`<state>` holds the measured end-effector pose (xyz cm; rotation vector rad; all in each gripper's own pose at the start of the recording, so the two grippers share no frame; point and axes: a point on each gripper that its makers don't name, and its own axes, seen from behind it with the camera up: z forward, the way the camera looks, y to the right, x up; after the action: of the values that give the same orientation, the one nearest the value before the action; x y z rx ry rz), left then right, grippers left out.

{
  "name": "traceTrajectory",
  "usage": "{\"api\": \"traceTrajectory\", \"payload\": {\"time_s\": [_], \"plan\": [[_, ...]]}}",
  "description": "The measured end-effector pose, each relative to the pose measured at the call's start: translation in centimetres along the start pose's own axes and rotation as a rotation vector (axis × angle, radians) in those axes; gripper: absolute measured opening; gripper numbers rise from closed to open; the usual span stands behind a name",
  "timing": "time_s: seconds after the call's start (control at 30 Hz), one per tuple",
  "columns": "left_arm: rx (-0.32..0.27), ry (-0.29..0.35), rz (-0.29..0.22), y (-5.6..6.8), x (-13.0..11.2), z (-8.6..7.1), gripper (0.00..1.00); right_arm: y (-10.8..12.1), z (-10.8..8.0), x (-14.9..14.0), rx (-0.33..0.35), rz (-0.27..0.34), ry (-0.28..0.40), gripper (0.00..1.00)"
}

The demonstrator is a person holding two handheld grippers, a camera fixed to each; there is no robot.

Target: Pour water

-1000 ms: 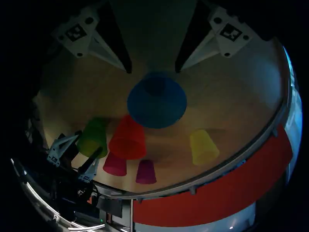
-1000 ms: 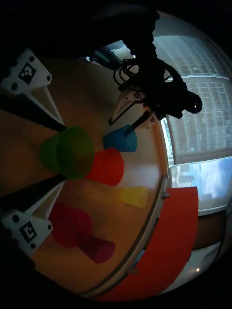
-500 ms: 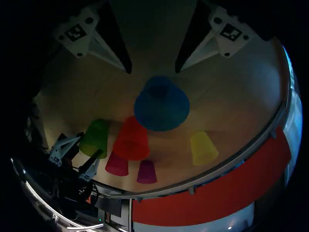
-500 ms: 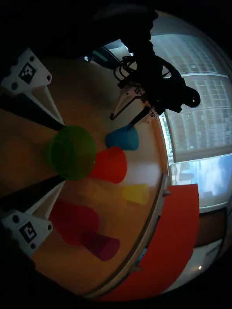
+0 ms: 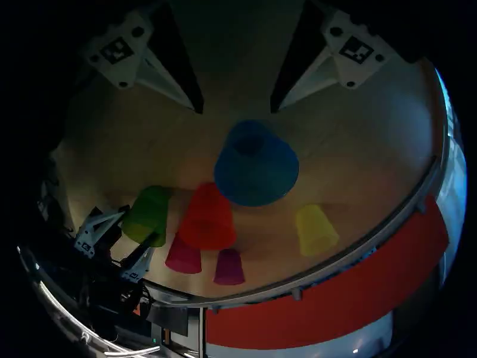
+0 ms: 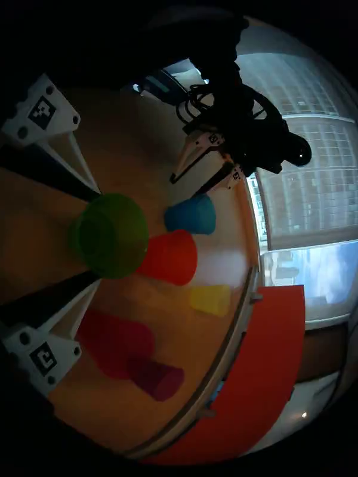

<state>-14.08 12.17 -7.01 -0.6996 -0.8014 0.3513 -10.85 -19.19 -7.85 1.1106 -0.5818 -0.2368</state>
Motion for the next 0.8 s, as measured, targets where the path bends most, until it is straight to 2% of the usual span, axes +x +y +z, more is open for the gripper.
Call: {"api": "traceTrajectory", "payload": {"time_s": [0.3, 0.57, 0.8], "plan": [[0.006, 0.002, 0.005, 0.1, -0.4, -0.2, 0.82, -0.2, 0.2, -0.1, -0.022, -0.054, -0.018, 0.88], [0.012, 0.008, -0.002, 0.1, -0.5, -0.7, 0.82, 0.2, 0.1, -0.5, -0.047, -0.065, -0.031, 0.98], [0.030, 0.016, -0.013, -0.4, -0.7, -1.2, 0.82, 0.0, -0.8, -1.3, -0.059, -0.059, -0.039, 1.00]]}}
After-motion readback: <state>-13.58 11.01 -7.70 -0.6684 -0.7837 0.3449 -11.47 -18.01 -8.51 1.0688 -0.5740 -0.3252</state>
